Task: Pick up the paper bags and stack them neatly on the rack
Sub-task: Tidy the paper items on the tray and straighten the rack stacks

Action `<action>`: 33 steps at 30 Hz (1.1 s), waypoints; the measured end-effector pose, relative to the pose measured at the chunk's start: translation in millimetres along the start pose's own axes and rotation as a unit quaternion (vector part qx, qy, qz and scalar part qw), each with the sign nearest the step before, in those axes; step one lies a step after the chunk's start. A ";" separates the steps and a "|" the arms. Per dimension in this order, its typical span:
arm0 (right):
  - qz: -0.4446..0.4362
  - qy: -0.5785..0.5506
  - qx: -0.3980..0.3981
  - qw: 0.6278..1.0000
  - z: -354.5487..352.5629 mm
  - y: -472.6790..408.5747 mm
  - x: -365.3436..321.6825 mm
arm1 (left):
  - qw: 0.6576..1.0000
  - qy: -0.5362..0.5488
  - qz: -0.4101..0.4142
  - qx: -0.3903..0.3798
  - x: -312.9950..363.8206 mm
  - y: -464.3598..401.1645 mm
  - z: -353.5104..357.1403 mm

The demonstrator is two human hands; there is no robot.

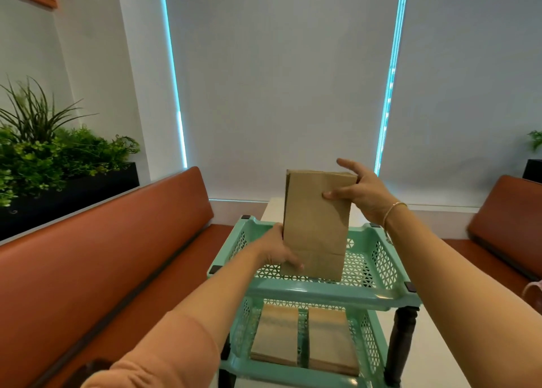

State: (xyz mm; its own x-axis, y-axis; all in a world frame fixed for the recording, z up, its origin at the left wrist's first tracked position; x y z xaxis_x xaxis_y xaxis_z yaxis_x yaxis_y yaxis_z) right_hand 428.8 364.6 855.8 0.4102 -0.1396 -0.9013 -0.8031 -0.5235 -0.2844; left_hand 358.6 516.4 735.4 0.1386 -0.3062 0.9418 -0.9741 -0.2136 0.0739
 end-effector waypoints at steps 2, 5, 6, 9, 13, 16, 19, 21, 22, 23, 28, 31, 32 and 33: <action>-0.008 0.067 -0.026 0.997 8.4 -1.9 -4.6 | 0.999 -0.009 -0.033 -0.011 -10.2 -3.9 -0.2; -0.023 0.138 -0.050 0.989 15.6 -6.2 -16.0 | 0.997 -0.045 -0.059 -0.029 -17.6 -5.2 -0.8; -0.025 0.149 -0.055 0.987 17.0 -7.3 -17.7 | 0.996 -0.050 -0.062 -0.031 -18.4 -5.5 -0.5; -0.026 0.189 -0.059 0.980 17.3 -7.6 -18.9 | 0.996 -0.059 -0.062 -0.034 -19.2 -6.6 0.7; -0.046 0.318 -0.054 0.946 12.9 -7.0 -31.4 | 0.997 -0.069 -0.043 -0.020 -17.3 -5.0 -1.8; -0.055 0.422 -0.057 0.903 9.8 -5.8 -44.5 | 0.998 -0.067 -0.017 -0.012 -9.7 0.4 -2.5; -0.036 0.430 -0.052 0.900 -4.0 -4.1 -46.5 | 0.999 -0.032 0.008 -0.018 6.0 8.7 -11.0; 0.002 0.382 -0.025 0.924 -23.9 -3.5 -35.1 | 1.000 0.025 0.012 -0.007 16.0 14.7 -26.5; 0.029 0.339 -0.009 0.940 -33.6 -2.2 -25.8 | 0.997 0.076 0.015 -0.004 20.5 17.7 -34.4; 0.060 0.290 0.002 0.955 -40.6 0.2 -14.7 | 0.991 0.131 0.017 -0.003 24.1 20.3 -41.8; 0.236 0.136 -0.040 0.961 -30.1 23.6 51.4 | 0.944 0.325 0.001 0.055 28.8 28.1 -61.5; 0.310 0.167 -0.087 0.932 -16.8 34.7 86.5 | 0.934 0.340 -0.072 0.087 19.1 23.6 -59.2; 0.324 0.176 -0.100 0.924 -11.9 37.1 94.3 | 0.934 0.331 -0.101 0.085 14.5 20.9 -56.1; 0.336 0.177 -0.112 0.918 -6.6 39.5 100.2 | 0.937 0.313 -0.131 0.087 8.8 17.9 -54.0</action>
State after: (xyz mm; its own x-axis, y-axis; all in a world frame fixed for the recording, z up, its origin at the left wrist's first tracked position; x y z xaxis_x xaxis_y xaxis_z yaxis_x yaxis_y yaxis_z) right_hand 441.1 324.4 756.4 0.0013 -0.7377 -0.6751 -0.8340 -0.3733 0.4063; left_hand 332.8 560.0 762.8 0.1826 0.3708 0.9106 -0.8700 -0.3705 0.3253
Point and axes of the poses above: each hand's wrist, its own y-axis away from the middle knuckle, its own z-axis out of the palm, x = y × z, the point moved 8 cm from there along -y, towards the middle knuckle, and after that the axes turned 13 degrees about y, right-handed, at the moved point
